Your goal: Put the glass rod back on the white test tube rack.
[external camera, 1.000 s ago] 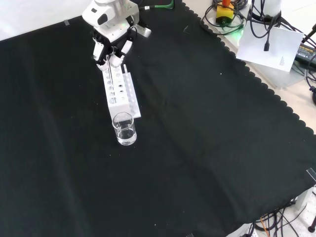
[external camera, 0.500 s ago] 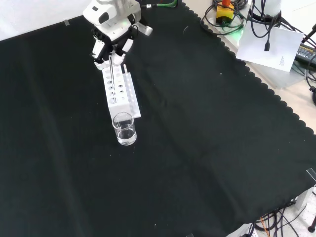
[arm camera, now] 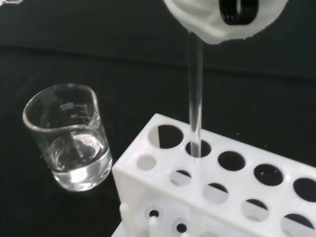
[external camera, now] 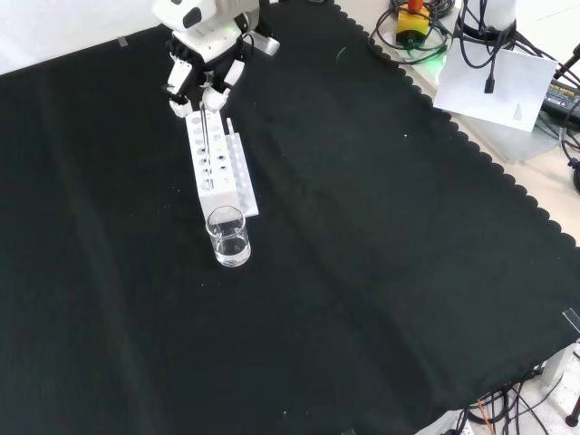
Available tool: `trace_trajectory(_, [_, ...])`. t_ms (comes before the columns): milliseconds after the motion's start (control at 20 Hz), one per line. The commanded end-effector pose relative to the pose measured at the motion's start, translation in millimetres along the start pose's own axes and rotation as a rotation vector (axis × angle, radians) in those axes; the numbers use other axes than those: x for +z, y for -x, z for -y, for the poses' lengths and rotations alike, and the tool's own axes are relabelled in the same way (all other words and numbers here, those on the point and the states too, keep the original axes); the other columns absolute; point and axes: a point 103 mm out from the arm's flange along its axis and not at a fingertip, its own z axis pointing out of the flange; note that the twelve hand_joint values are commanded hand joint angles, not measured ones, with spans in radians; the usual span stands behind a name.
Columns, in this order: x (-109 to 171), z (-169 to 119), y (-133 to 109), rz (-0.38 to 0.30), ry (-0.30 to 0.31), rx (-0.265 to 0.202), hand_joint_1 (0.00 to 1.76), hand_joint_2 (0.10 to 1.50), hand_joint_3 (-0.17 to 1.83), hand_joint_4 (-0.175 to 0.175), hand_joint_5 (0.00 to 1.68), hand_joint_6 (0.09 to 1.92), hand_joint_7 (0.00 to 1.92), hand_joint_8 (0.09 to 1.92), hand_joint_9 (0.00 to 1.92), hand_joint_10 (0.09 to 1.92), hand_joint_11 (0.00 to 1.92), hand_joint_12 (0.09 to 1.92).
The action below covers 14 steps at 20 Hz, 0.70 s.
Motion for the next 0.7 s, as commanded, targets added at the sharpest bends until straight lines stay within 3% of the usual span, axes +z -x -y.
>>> trace_trajectory(50, [-21,14,4,0.019,0.010,0.044,1.48,0.88,-0.17,-0.175,0.29,0.67,0.41,0.85,1.62,0.86,1.80,0.93])
trace_trajectory(700, [-60,36,-10,0.038,0.054,0.046,1.47,0.87,-0.17,-0.175,0.30,0.65,0.40,0.85,1.61,0.85,1.79,0.92])
